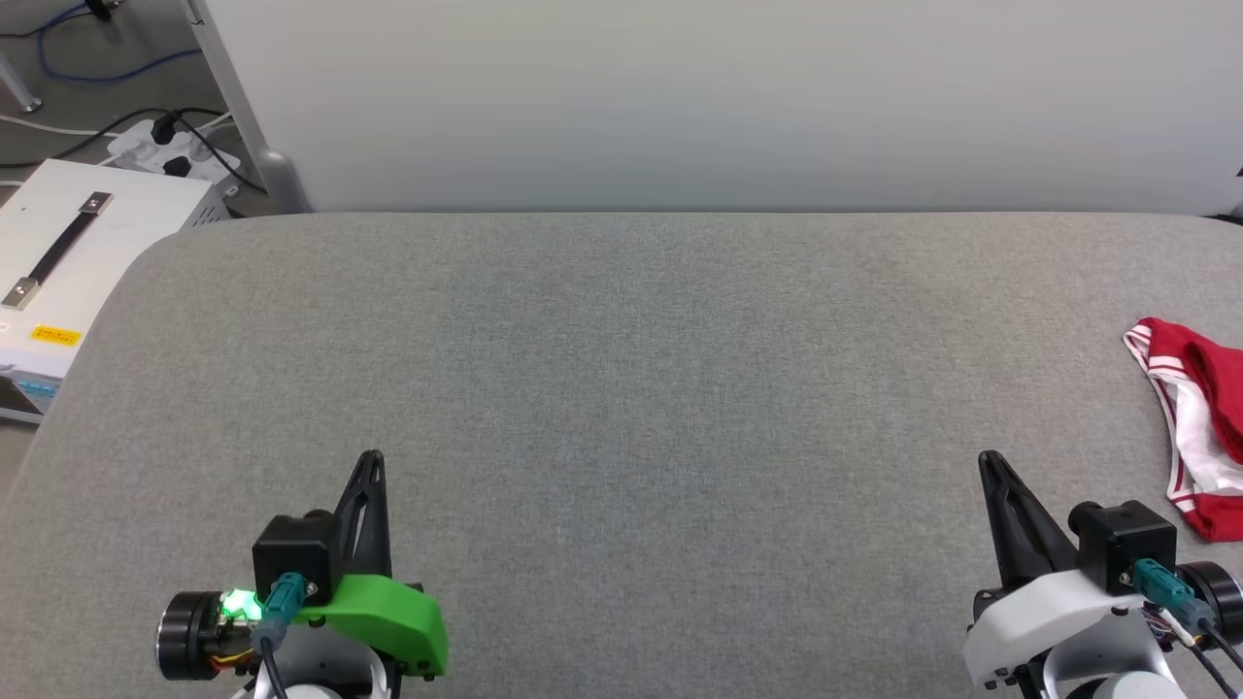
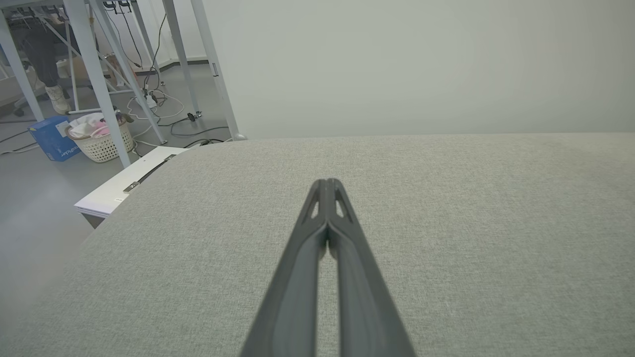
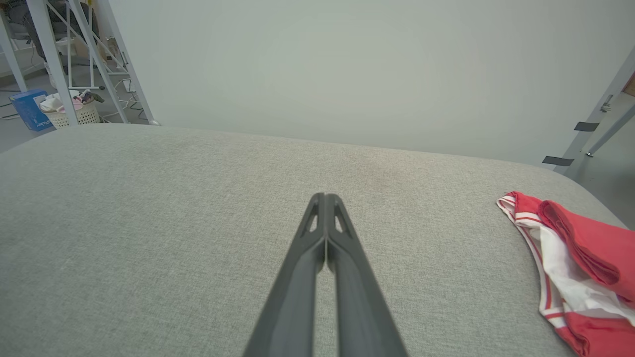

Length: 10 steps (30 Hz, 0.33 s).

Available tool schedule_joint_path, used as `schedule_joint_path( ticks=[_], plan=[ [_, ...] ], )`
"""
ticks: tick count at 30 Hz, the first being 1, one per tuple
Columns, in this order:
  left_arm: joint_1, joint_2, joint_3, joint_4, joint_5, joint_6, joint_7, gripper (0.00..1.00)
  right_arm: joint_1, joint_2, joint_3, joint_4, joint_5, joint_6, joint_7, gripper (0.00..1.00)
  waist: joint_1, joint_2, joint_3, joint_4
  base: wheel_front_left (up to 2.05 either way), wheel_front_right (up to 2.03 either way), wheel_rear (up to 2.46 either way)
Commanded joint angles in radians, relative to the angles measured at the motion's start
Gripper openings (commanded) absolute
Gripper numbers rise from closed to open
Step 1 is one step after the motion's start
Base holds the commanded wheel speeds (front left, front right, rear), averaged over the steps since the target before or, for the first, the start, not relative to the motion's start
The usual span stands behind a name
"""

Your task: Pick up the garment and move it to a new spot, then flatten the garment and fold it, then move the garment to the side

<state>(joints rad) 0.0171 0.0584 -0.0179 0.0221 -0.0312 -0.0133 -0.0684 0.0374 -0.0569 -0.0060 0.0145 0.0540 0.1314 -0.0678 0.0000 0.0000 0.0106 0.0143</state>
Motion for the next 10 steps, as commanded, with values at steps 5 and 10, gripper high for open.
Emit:
schedule_joint_path(
  ticks=[5, 10],
  plan=[
    [-0.013, -0.006, 0.007, -0.009, 0.015, 0.006, 0.016, 0.00, -0.021, 0.002, 0.002, -0.009, -0.017, -0.001, 0.015, 0.00, 0.0000, 0.0000, -0.002, -0.003, 0.00, 0.00, 0.00],
    [-0.014, -0.006, 0.009, -0.011, 0.018, 0.007, 0.027, 0.00, -0.024, 0.003, 0.003, -0.010, -0.025, -0.001, 0.026, 0.00, 0.0000, 0.0000, -0.004, -0.005, 0.00, 0.00, 0.00]
  ],
)
